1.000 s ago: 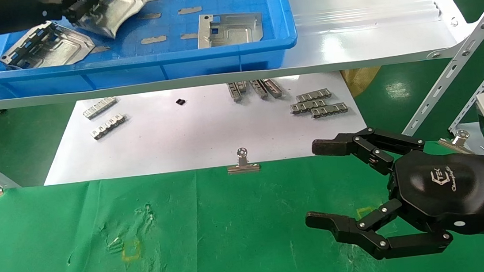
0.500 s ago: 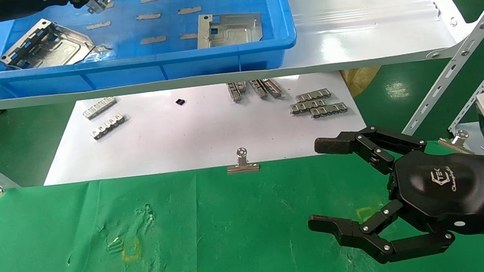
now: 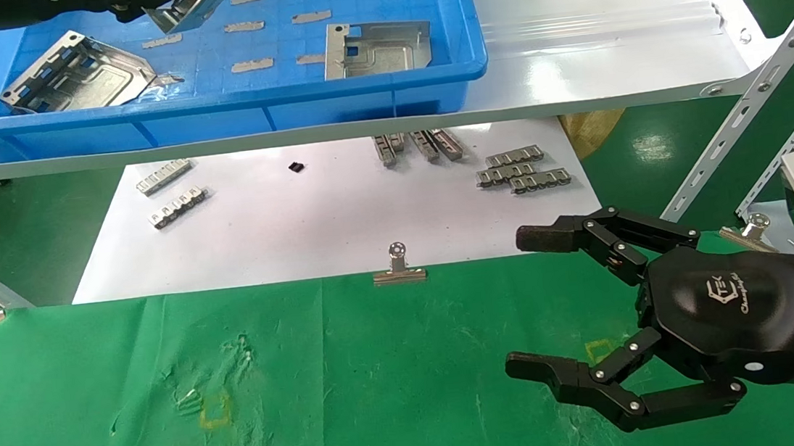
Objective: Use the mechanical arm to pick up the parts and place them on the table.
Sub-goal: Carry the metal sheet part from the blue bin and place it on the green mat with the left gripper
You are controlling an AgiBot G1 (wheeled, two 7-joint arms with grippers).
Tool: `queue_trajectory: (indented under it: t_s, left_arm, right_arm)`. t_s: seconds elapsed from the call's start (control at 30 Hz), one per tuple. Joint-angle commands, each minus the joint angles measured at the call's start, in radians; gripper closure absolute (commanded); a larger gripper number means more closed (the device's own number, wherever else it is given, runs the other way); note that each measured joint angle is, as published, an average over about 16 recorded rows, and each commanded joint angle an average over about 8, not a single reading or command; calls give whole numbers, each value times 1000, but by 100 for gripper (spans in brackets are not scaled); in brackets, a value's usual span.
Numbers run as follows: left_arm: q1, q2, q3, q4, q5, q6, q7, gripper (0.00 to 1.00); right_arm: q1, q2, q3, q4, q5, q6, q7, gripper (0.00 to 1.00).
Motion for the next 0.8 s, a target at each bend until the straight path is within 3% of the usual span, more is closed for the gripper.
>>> queue_trajectory:
  t_s: [0.03,0.27,0.47,0.6,0.8]
  left_arm:
    - [-7,-4,0,0,-1,34,3,100]
    - [-3,-20,4,-26,-10,122,16,100]
    - [30,-50,35,-141,-47,143,4,100]
    - [83,-104,83,-306,-125,146,-29,100]
    - [188,-246,206,-663,-337,143,-131,100]
  right_arm:
    - [0,0,0,0,0,0,0,0]
    - [0,0,0,0,0,0,0,0]
    - [0,0,0,0,0,0,0,0]
    - [0,0,0,0,0,0,0,0]
    - [0,0,0,0,0,0,0,0]
